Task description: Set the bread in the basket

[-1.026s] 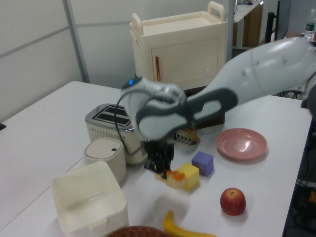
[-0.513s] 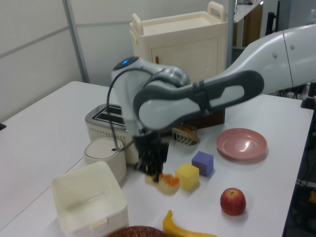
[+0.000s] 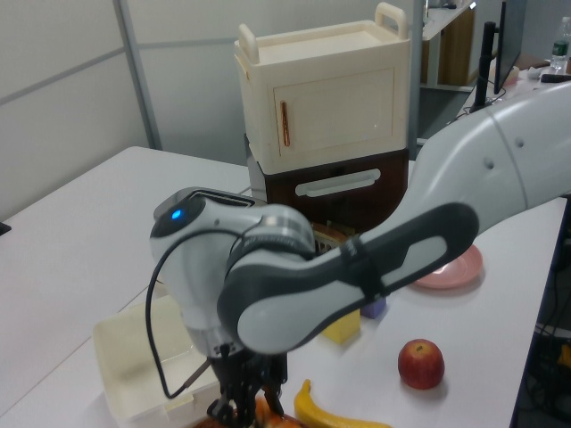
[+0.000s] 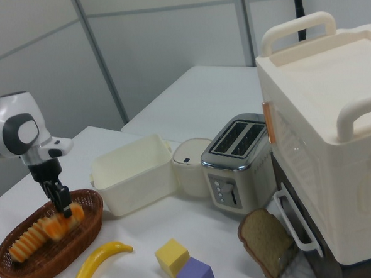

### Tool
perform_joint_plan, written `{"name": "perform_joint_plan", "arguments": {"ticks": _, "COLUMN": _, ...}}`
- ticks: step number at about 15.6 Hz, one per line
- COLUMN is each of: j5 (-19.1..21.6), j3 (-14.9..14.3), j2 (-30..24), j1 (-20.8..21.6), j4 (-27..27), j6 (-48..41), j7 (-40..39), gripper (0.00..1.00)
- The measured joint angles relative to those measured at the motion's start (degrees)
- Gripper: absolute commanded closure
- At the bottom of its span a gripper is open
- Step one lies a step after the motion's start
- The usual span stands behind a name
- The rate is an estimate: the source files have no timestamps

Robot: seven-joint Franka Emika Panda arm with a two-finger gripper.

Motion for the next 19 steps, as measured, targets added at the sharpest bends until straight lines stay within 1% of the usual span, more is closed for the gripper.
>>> {"name": "perform_joint_plan", "arguments": {"ticks": 2, "j5": -0.04, "j3": -0.14, "j2": 1.13, "j1": 0.00, "j4": 0.10, "j6": 0.54, "j7": 0.46, "gripper": 0.00}}
{"name": "perform_joint_plan", "arguments": {"ticks": 4, "j5": -0.61, "j3": -0.38, "j2": 1.15, "j1": -0.01, "j4": 0.38, "j6": 0.54, "j7": 0.47, "gripper": 0.00}}
{"name": "perform_joint_plan", "arguments": {"ticks": 6, "j5": -1.76, "j3": -0.58, "j2": 0.34, "j1": -0.18, "j4": 0.88, "j6": -0.85, "j7": 0.48, "gripper": 0.00}}
{"name": "perform_joint_plan", "arguments": {"ticks": 8, "j5": -3.46, "j3": -0.78, "j2": -1.84, "j1": -1.31, "j4": 1.51, "j6": -4.43, "j7": 0.46, "gripper": 0.00}}
{"name": "perform_joint_plan", "arguments": {"ticks": 10, "j5": -4.60, "j3": -0.94, "j2": -6.33, "j1": -5.74, "j4": 1.88, "j6": -9.09, "j7": -2.29, "gripper": 0.00}}
{"name": "perform_joint_plan", "arguments": {"ticks": 11, "j5": -4.71, "j3": -0.99, "j2": -8.39, "j1": -8.62, "j4": 1.90, "j6": -10.80, "j7": -5.15, "gripper": 0.00}}
{"name": "perform_joint_plan", "arguments": {"ticks": 14, "j5": -4.71, "j3": -1.26, "j2": -12.79, "j1": -18.81, "j4": 1.79, "j6": -12.85, "j7": -14.01, "gripper": 0.00}}
{"name": "perform_joint_plan", "arguments": {"ticks": 17, "j5": -4.54, "j3": -1.71, "j2": -13.21, "j1": -26.77, "j4": 1.61, "j6": -12.86, "j7": -22.22, "gripper": 0.00}}
{"name": "perform_joint_plan", "arguments": {"ticks": 19, "j5": -3.31, "j3": -2.93, "j2": -12.98, "j1": -30.32, "j4": 1.59, "j6": -12.86, "j7": -27.06, "gripper": 0.00}}
